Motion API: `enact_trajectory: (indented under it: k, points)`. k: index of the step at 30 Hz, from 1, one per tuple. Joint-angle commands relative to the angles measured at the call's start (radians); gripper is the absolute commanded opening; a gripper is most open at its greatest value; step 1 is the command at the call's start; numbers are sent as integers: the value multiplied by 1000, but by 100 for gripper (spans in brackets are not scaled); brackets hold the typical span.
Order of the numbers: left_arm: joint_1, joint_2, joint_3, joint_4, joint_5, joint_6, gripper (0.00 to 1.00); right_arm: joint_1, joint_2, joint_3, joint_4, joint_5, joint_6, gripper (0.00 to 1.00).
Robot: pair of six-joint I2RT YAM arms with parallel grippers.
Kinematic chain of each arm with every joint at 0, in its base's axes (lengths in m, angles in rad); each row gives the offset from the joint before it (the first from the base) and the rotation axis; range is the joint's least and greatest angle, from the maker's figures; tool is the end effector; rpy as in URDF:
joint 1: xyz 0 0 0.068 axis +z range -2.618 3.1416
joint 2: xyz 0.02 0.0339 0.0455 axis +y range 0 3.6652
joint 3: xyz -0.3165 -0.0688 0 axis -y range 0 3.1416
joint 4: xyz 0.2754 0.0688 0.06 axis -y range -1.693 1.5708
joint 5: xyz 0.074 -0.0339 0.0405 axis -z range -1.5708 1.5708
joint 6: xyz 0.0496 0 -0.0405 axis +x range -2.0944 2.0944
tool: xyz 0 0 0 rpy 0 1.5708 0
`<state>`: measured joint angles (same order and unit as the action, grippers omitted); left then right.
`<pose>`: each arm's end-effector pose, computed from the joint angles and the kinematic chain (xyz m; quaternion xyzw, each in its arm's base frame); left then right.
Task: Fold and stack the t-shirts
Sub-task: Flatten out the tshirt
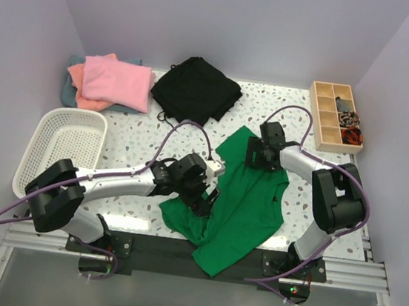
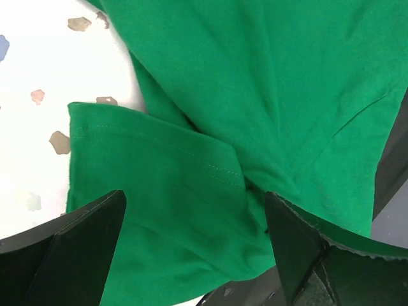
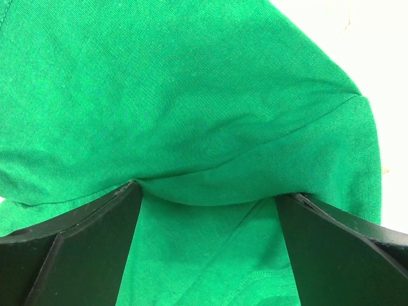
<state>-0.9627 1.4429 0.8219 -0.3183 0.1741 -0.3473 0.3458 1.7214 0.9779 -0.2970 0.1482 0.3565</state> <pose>0.1707 -0.2602 0.2168 0.3125 0.8943 -0.2540 0.1950 0.3535 0.1196 0.1780 0.0245 0.9623 0.0228 0.2700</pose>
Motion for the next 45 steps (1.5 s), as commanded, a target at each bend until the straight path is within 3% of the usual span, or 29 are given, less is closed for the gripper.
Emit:
enact_trajectory:
  k: [1, 8, 13, 16, 17, 19, 20, 28, 30, 34, 35, 37, 40, 41, 45]
  points:
    - [-10, 11, -7, 73, 30, 1, 95, -2, 75, -35, -14, -59, 19, 89]
    - [-27, 73, 3, 102, 8, -7, 91, -2, 75, -36, -13, -61, 16, 88]
    - [-67, 119, 28, 84, -48, -16, 70, -2, 73, -38, -8, -59, 18, 88]
    - [-70, 120, 37, 55, -126, -33, 43, -4, 73, -39, -8, -61, 18, 88]
    - [-71, 107, 40, 42, -171, -44, 29, -4, 73, -39, -10, -61, 18, 88]
    - [-70, 77, 49, -5, -257, -58, 15, -2, 72, -39, -8, -62, 18, 88]
    - [-70, 39, 54, -28, -339, -73, 0, -2, 72, -39, -8, -61, 16, 88]
    - [27, -309, 101, -345, -746, -251, 0, -4, 76, -33, -11, -58, 16, 88]
    - [51, -361, 118, -418, -858, -344, 0, -4, 79, -31, -13, -58, 15, 88]
    - [114, -400, 123, -719, -970, -566, 0, -4, 83, -25, -16, -62, 10, 88]
    - [116, -397, 115, -769, -990, -676, 23, -4, 86, -24, -17, -62, 7, 88]
    - [116, -375, 97, -912, -983, -807, 25, -4, 84, -24, -17, -62, 6, 88]
    - [117, -377, 60, -915, -895, -841, 62, -4, 86, -24, -16, -67, 1, 88]
    - [117, -378, 62, -915, -854, -837, 80, -2, 86, -24, -16, -65, -1, 87]
    - [117, -397, 112, -891, -818, -799, 100, -4, 92, -15, -14, -67, -5, 87]
